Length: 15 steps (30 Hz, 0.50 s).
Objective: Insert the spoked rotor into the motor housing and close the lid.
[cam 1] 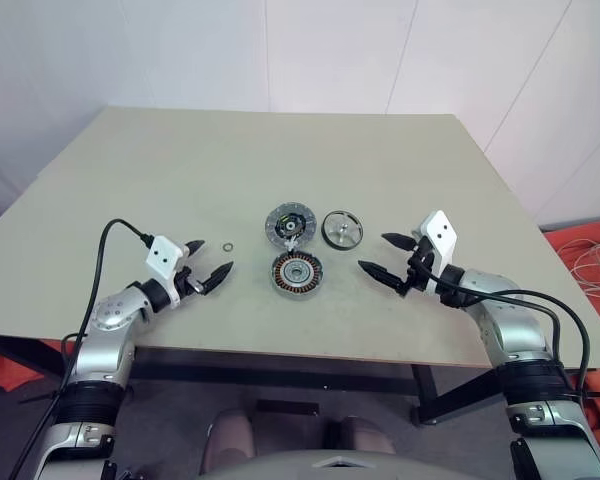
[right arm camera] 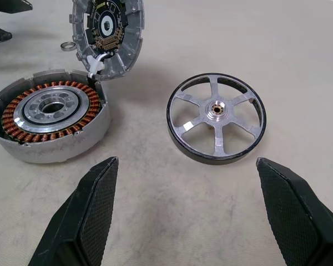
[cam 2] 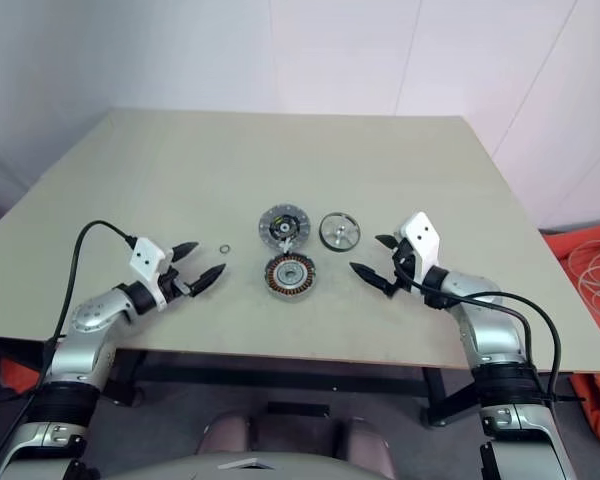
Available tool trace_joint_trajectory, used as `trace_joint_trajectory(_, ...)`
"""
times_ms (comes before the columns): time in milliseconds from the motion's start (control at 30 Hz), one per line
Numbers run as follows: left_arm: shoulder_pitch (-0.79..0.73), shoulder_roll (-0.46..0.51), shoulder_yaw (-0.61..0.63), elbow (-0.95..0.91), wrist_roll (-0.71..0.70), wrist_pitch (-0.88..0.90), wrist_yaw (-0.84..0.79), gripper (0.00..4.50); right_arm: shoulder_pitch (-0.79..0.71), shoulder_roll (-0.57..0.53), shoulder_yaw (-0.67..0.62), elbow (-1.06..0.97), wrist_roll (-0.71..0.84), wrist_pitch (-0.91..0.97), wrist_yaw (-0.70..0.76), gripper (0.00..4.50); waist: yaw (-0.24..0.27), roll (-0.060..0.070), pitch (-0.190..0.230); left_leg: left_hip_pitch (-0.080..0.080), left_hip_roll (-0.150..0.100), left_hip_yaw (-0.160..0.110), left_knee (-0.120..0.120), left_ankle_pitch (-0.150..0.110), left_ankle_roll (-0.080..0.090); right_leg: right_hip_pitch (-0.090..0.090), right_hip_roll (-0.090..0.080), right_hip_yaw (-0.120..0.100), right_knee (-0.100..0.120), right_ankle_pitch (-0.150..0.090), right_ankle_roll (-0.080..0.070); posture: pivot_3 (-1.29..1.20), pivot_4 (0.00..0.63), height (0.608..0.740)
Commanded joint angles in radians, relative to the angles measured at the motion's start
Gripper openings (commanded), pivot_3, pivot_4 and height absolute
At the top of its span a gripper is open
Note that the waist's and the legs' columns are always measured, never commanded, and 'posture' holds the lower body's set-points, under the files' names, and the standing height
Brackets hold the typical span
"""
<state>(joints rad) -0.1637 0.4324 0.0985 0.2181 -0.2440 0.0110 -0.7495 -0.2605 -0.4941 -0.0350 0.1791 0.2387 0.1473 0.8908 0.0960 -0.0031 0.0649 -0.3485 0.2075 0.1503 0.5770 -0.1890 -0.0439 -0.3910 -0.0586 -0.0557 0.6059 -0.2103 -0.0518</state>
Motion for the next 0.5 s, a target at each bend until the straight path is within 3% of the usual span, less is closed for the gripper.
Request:
trace_joint_trajectory(33, -0.014, 0.004, -0.001, -0.043, -0.005, 0.001, 0.004, 4.46, -0.016, 0.004, -0.009, -0.028, 0.018, -0.02, -0.002, 4.5, 0.0, 0.0, 0.0, 0.0, 0.0, 0.0, 0.0, 0.0, 0.0, 0.0, 0.0, 0.0, 0.0, 0.0, 0.0, 0.0, 0.0, 0.74)
trace_joint_trajectory(500, -0.013, 0.012, 0.005, -0.044, -0.008, 0.01, 0.005, 4.46, -0.042, 0.023, 0.005, -0.03, 0.015, -0.021, -0.001, 4.5, 0.0, 0.0, 0.0, 0.0, 0.0, 0.0, 0.0, 0.0, 0.0, 0.0, 0.0, 0.0, 0.0, 0.0, 0.0, 0.0, 0.0, 0.74)
